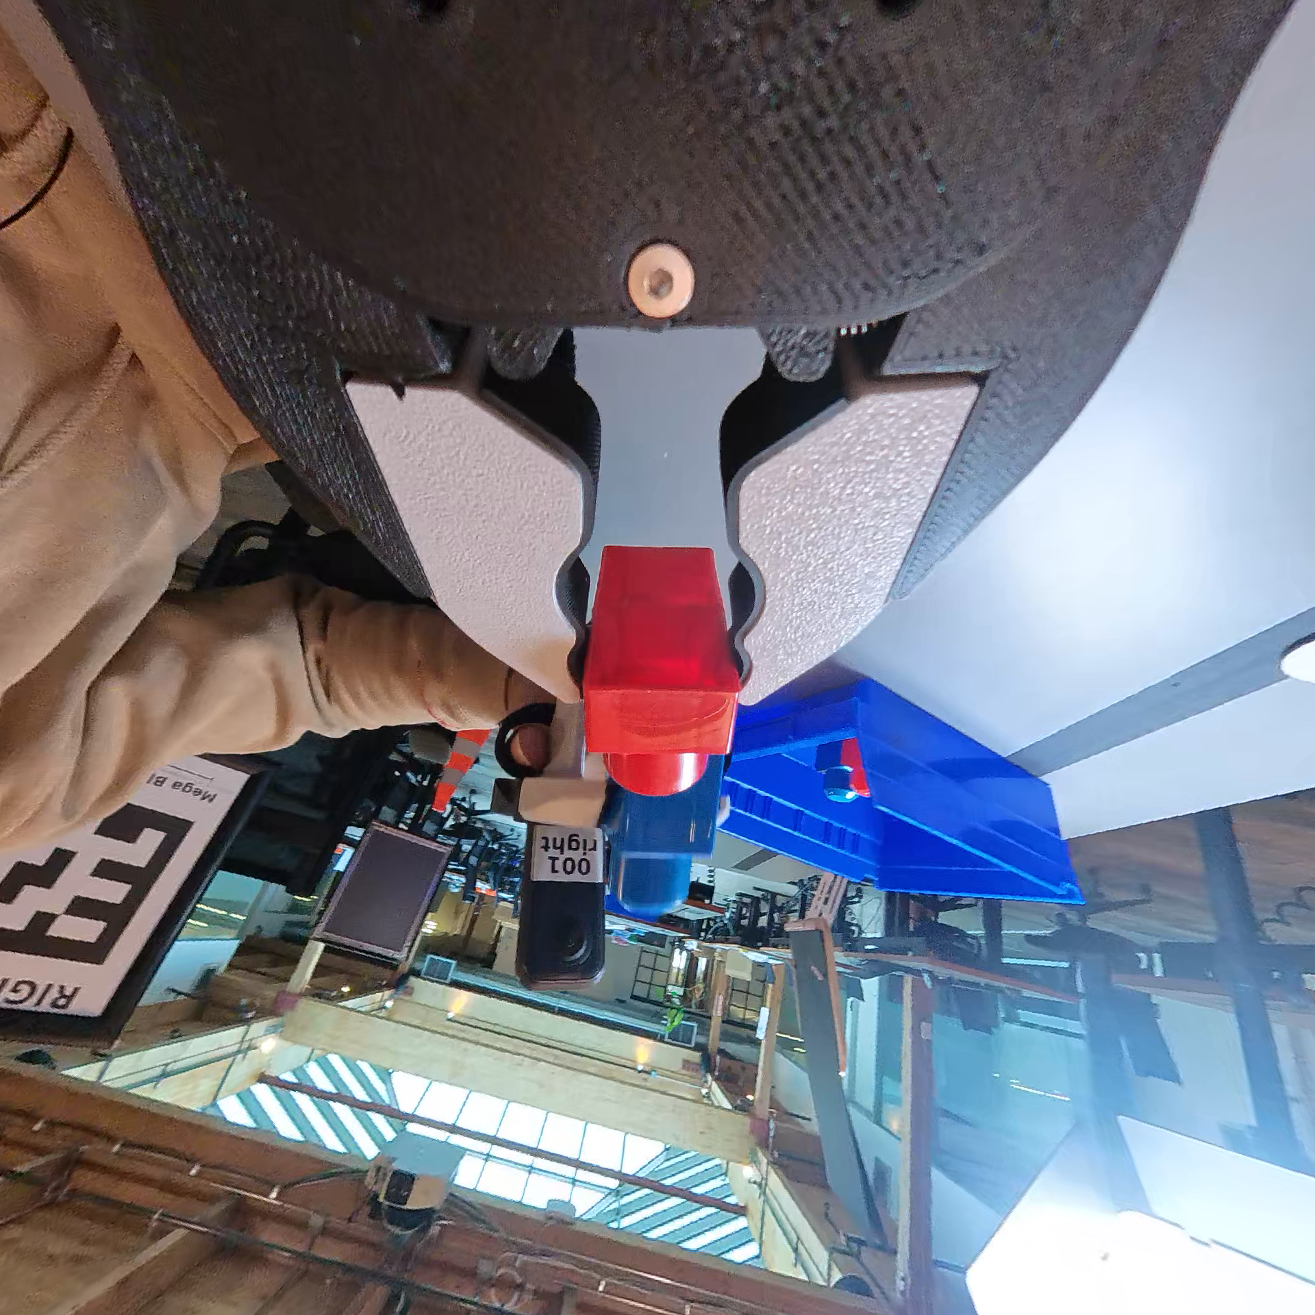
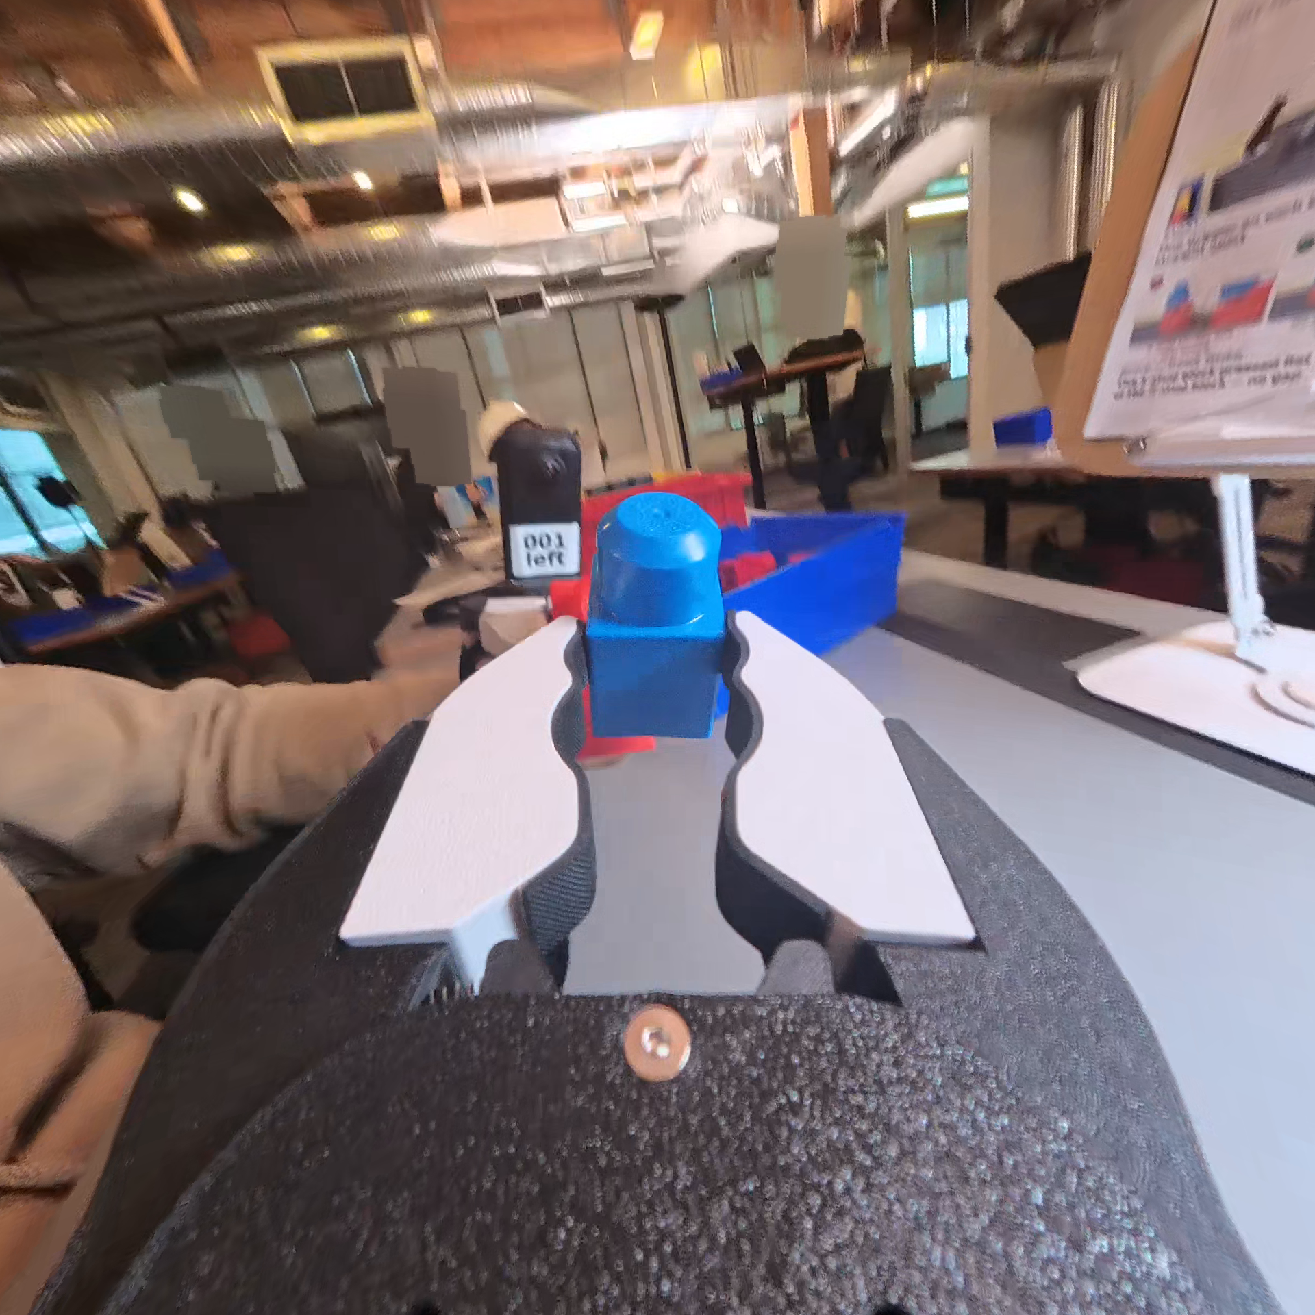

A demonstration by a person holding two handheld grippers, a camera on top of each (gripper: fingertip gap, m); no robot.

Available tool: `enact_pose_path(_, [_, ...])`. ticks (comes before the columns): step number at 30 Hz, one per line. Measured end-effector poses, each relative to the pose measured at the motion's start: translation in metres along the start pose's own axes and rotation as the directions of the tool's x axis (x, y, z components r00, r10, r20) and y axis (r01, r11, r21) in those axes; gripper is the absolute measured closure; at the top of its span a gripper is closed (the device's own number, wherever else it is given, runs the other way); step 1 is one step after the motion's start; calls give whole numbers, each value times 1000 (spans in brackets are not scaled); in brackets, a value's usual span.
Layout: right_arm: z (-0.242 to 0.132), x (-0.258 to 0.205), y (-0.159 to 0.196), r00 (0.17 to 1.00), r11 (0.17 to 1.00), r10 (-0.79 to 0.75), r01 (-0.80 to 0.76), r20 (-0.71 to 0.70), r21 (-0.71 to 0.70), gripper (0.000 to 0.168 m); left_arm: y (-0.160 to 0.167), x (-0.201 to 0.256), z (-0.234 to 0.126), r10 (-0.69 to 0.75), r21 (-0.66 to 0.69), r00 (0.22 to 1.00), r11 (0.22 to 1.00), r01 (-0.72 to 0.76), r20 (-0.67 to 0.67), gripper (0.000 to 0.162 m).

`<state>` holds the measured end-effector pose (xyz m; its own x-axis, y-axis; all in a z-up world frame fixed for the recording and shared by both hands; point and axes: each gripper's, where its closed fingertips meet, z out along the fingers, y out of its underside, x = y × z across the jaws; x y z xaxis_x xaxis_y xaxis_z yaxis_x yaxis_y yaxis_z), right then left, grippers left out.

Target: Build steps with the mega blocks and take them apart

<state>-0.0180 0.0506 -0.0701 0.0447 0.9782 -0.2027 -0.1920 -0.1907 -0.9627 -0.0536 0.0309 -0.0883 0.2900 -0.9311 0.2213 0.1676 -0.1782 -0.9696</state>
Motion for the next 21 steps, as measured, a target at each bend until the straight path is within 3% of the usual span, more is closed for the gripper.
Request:
enact_pose_path(4, [2, -21, -10, 997, 997, 31, -36, 76, 64, 132, -3, 20, 15, 12, 4, 999, 1000, -12, -50, 126])
enact_pose_path(10, [-3, -23, -23, 967, 956, 207, -233, 152, 179, 132, -3, 25, 22, -7, 26, 998, 1000, 8, -57, 126])
enact_pose_path(21, [4, -27, -8, 977, 965, 178, -197, 117, 174, 132, -35, 22, 16, -118, 230, 992, 965, 124, -37, 126])
